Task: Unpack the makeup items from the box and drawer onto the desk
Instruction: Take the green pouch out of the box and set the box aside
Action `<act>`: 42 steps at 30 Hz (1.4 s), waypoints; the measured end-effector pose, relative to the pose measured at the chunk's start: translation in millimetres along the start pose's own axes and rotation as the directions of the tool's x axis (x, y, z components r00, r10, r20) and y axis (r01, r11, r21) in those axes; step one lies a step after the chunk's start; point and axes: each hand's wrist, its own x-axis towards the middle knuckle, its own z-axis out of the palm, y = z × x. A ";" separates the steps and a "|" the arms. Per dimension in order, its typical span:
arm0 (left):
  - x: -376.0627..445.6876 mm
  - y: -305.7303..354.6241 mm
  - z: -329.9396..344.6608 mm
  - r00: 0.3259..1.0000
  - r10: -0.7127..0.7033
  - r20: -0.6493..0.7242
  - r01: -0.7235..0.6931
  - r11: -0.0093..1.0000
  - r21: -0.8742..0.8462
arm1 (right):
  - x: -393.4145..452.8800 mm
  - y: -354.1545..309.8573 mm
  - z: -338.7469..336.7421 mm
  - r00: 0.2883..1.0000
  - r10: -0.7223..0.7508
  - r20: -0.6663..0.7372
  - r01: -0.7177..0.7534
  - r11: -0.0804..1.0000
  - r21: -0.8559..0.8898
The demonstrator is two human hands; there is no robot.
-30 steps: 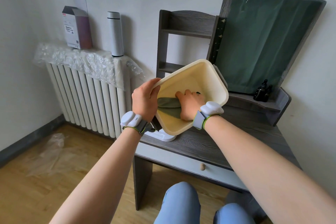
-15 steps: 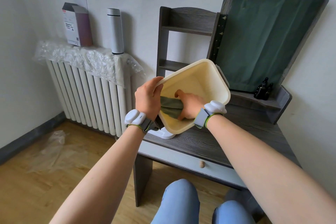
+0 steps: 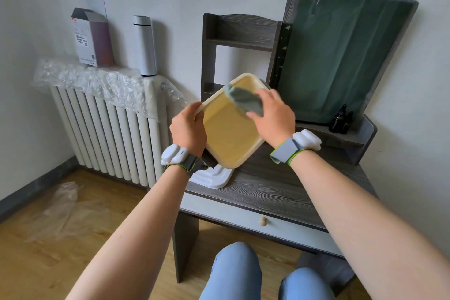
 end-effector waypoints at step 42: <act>-21.7 -37.2 -28.3 0.886 -0.455 0.093 0.441 0.887 0.140 | -83.9 68.4 47.9 0.420 0.890 0.180 -0.900 0.433 -0.040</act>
